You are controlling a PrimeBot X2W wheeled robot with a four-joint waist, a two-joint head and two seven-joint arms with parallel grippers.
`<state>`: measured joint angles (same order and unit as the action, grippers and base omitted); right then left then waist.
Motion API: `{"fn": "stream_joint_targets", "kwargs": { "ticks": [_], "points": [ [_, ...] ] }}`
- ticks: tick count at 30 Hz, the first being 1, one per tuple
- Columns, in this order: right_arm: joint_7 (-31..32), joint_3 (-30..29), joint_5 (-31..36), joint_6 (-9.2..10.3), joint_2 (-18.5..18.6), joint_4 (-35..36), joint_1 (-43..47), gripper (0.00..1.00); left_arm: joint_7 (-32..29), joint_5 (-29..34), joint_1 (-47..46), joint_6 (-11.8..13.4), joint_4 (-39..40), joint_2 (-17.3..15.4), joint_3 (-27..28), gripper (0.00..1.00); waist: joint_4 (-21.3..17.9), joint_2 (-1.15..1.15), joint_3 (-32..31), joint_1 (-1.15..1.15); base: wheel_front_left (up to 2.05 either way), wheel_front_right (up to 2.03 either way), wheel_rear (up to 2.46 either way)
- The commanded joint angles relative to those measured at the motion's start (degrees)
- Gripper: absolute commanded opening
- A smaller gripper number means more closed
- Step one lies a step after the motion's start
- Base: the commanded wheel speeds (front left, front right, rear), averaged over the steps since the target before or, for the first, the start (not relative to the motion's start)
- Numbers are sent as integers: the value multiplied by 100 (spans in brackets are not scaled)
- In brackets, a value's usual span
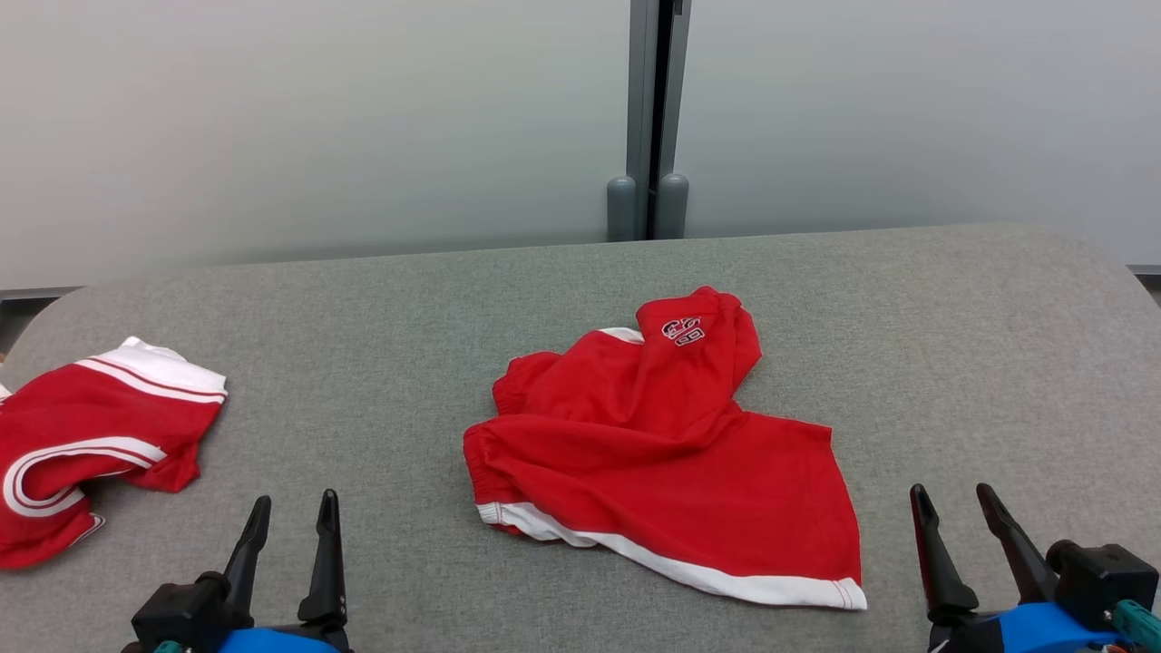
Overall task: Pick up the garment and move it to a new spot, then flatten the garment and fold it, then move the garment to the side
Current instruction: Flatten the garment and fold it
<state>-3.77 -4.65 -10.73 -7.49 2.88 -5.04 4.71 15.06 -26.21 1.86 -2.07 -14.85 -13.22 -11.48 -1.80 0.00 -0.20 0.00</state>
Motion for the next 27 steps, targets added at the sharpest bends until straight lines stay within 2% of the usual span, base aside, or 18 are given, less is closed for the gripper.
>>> {"fn": "stream_joint_targets", "kwargs": {
  "ticks": [1,8,11,19,27],
  "points": [
    [12,4,-35,-1,1,10,42,100,15,8,-14,-7,-3,8,37,100,0,0,3,0,0,0,0],
    [133,89,-44,-1,2,28,21,100,-88,-6,-149,-104,-110,11,-111,100,-26,0,58,0,0,0,0],
    [473,218,-105,-1,1,-52,53,100,-424,1,-361,-229,-456,119,-422,100,-116,0,174,0,0,0,0],
    [796,583,-154,-2,2,-238,-12,100,-768,32,-1034,-403,-1447,416,-939,100,-255,0,473,0,0,0,0],
    [842,827,-198,-2,2,-351,-148,100,-592,-110,-1542,-484,-2311,556,-1048,100,-438,0,660,0,0,0,0]
  ]
}}
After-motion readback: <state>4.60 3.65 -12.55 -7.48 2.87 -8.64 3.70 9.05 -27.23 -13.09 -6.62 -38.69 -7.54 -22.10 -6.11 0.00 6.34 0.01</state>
